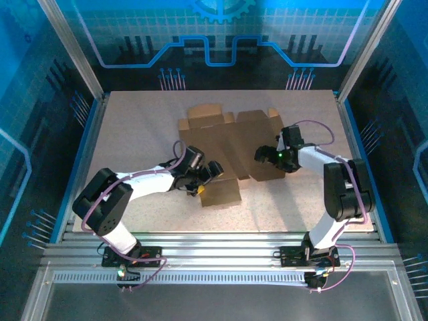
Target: Fold the paper box
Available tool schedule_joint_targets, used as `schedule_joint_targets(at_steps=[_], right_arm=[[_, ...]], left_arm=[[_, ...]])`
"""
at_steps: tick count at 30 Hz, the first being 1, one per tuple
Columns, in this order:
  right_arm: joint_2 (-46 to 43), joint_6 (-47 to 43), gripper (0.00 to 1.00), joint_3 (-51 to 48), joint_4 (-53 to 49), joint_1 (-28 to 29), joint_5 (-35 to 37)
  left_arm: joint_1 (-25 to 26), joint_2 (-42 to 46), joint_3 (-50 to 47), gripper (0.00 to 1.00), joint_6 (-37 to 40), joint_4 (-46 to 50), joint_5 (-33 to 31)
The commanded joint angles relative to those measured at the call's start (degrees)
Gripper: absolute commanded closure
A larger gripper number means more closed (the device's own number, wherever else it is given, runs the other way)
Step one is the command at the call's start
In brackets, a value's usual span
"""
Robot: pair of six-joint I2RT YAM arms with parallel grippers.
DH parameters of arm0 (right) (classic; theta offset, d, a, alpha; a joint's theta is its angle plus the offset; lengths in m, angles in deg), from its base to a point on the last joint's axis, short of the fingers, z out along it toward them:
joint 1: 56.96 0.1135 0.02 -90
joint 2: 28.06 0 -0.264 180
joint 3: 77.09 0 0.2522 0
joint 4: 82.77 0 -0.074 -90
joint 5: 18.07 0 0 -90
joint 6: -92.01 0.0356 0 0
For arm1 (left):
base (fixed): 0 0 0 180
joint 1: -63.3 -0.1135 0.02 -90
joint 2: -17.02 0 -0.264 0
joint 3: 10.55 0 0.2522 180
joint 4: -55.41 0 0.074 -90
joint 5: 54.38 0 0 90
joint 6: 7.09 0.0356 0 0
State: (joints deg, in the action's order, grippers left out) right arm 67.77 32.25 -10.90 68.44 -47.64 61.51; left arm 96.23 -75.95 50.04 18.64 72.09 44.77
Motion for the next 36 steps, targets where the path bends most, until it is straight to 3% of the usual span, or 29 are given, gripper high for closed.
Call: schedule_joint_targets(at_steps=[1, 7, 13, 19, 22, 26, 29, 36], right_arm=[[-3.5, 1.9, 0.0, -4.0, -2.7, 4.1, 1.5], [-10.2, 9.1, 0.0, -10.7, 0.2, 14.4, 4.3], [-10.5, 18.0, 0.0, -12.6, 5.2, 26.7, 6.5], [-6.7, 20.1, 0.0, -6.6, 5.5, 38.8, 9.6], [-5.4, 18.8, 0.0, -3.1, 3.9, 41.8, 10.4], [-8.4, 15.6, 0.0, -2.3, 2.1, 42.2, 13.8], [-11.2, 12.0, 0.0, -0.6, -0.8, 39.5, 13.6], [-13.2, 1.9, 0.0, 1.0, -4.4, 26.4, 7.0]], left_arm=[[-3.2, -0.2, 2.2, 0.01, 5.2, 4.9, -0.2], [-10.2, -3.3, 8.3, 0.01, 11.3, 9.4, 0.1], [-14.6, -8.9, 16.1, 0.01, 14.0, 8.8, 0.3], [-15.5, -9.8, 21.4, 0.01, 17.1, 4.5, 1.5], [-15.5, -6.6, 20.7, 0.01, 17.9, 5.8, 1.6], [-15.5, 1.6, 13.8, 0.01, 18.2, 8.3, 0.4], [-15.4, 7.8, 8.6, 0.01, 17.7, 11.7, 1.1], [-14.3, 19.1, -3.8, 0.01, 12.9, 14.6, 2.7]])
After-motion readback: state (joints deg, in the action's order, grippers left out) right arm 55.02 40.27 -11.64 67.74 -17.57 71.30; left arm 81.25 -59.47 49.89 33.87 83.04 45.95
